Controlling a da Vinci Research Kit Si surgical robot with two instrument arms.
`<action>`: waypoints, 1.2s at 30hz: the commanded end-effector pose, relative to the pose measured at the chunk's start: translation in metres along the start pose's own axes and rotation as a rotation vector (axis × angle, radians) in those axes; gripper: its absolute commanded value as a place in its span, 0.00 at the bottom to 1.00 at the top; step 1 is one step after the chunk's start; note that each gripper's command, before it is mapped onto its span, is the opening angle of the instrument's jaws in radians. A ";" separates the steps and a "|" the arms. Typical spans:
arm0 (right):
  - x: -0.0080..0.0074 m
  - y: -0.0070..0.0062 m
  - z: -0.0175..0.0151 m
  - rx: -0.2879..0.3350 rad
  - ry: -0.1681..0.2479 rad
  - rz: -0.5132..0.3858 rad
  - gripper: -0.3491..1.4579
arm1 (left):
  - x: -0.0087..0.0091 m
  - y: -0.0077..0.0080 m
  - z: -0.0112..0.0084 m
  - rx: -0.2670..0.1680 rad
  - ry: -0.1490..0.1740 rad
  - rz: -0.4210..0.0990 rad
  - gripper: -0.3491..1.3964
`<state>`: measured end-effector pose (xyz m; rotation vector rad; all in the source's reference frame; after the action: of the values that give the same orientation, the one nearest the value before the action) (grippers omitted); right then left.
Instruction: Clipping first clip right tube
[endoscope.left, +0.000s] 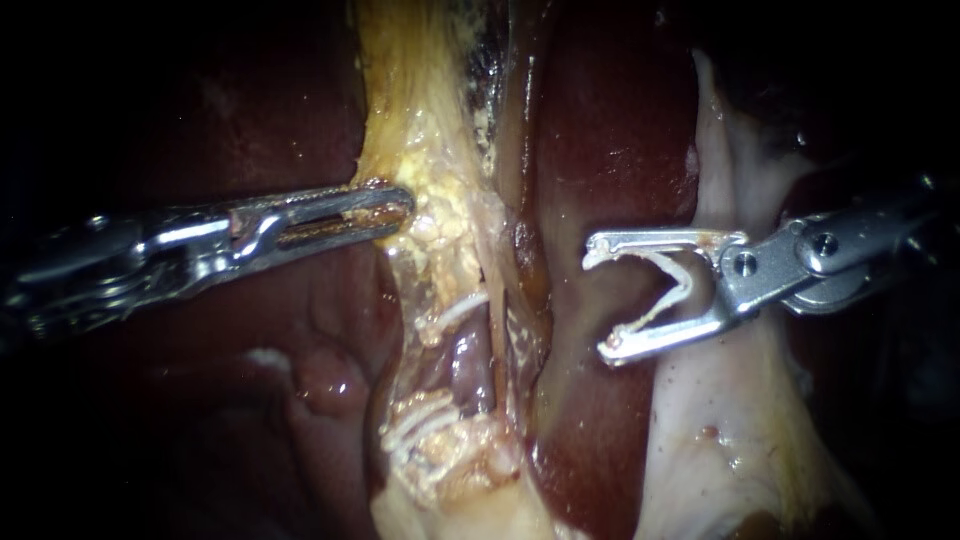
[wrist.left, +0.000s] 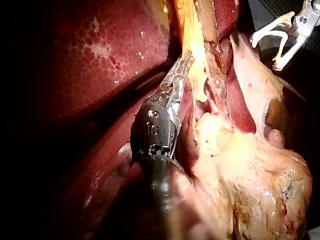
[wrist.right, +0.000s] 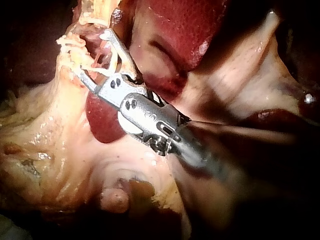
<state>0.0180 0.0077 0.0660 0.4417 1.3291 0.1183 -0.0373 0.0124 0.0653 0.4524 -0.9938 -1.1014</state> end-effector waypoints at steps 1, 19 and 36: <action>-0.0001 -0.0001 0.0001 0.004 0.001 -0.006 0.52 | -0.0002 -0.0001 -0.0002 0.000 0.000 0.000 0.00; -0.0067 -0.0021 0.0087 0.114 0.000 0.226 0.52 | -0.0040 -0.0042 -0.0088 0.007 -0.044 -0.031 0.00; -0.0108 -0.0001 0.0111 0.102 -0.078 0.239 0.50 | -0.0047 -0.0066 -0.0103 0.007 -0.058 -0.015 0.00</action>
<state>0.0261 0.0012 0.0780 0.6838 1.2052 0.2290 -0.0325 0.0122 0.0530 0.4368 -1.0477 -1.1296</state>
